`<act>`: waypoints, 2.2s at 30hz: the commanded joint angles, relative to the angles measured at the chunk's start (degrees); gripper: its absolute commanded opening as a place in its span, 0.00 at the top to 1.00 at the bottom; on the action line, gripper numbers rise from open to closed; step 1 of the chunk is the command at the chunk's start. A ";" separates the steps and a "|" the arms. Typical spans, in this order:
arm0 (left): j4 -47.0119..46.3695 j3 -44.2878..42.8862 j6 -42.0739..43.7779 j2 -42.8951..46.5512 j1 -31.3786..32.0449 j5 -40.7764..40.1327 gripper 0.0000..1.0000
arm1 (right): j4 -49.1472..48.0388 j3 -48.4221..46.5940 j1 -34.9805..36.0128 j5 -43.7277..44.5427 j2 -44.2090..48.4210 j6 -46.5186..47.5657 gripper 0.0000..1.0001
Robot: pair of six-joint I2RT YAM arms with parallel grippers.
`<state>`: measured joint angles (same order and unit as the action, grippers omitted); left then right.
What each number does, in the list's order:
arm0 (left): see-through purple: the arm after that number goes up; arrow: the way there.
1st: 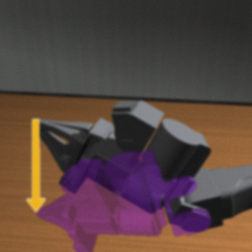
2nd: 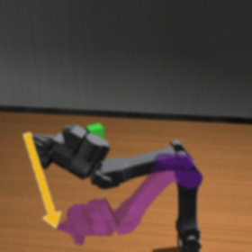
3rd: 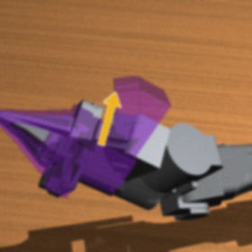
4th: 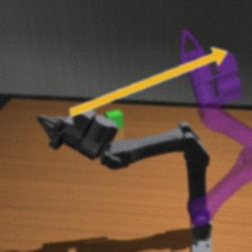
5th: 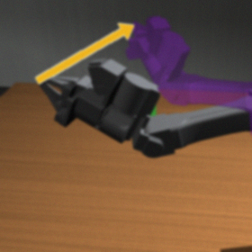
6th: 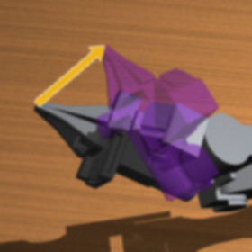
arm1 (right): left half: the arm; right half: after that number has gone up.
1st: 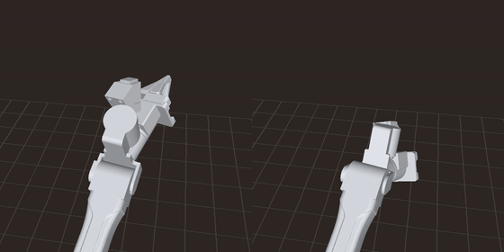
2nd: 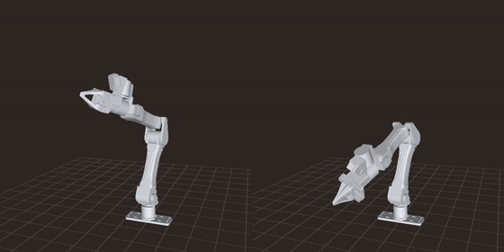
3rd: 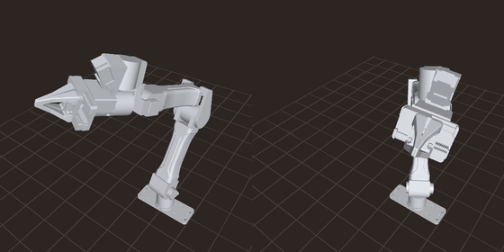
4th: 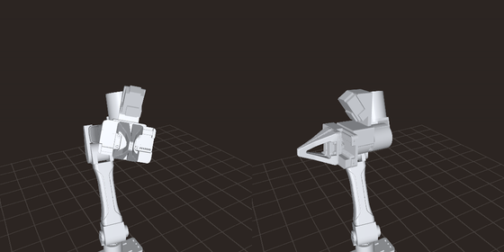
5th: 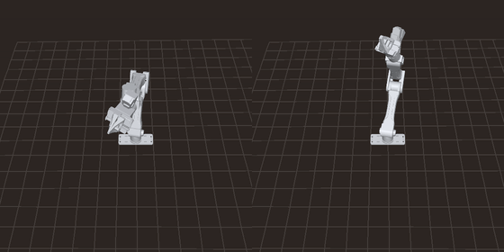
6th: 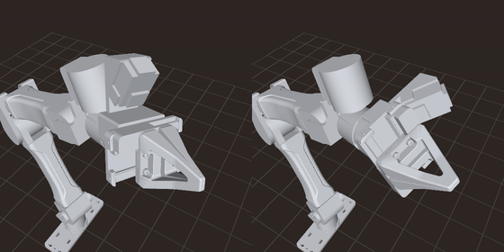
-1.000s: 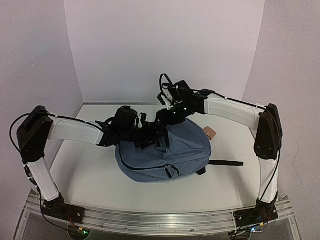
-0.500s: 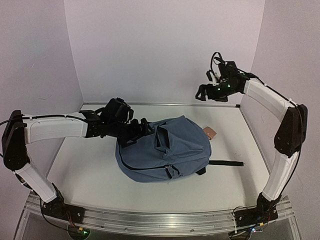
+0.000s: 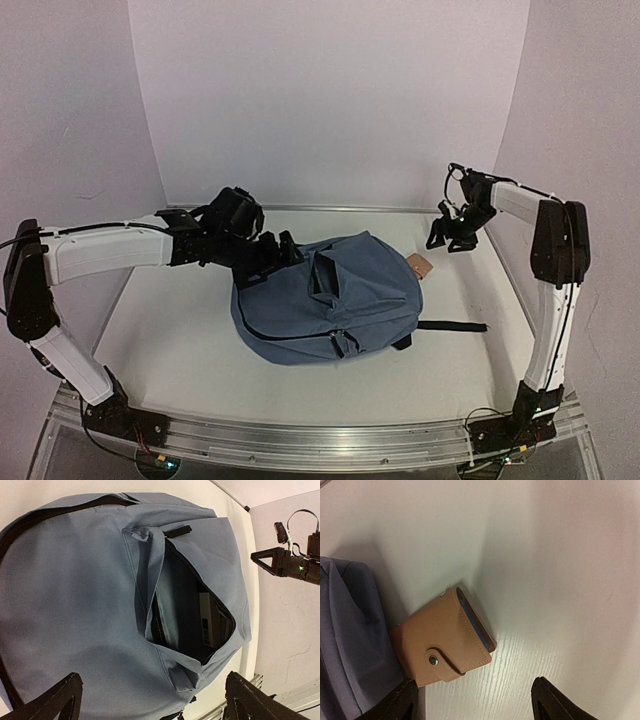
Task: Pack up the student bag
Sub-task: Pick up the personal item from the center of the board, then place the personal item in the student bag.
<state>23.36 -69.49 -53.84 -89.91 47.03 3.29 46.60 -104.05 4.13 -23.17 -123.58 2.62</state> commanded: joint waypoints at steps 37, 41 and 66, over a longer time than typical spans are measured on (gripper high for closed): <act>5.10 -6.47 2.20 -1.64 -3.25 1.44 0.00 | 6.63 -7.93 -3.69 -20.20 -3.88 3.99 1.00; 6.21 -7.24 5.00 -0.95 -4.81 2.76 0.00 | 7.52 -7.35 -5.54 -19.02 3.08 4.61 1.00; 4.93 -17.46 25.71 -1.11 -7.03 31.14 0.01 | 17.31 -12.79 14.66 -19.89 28.76 10.74 1.00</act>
<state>30.96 -84.33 -33.33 -92.75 39.97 25.19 63.29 -115.18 12.42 -41.45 -100.36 10.54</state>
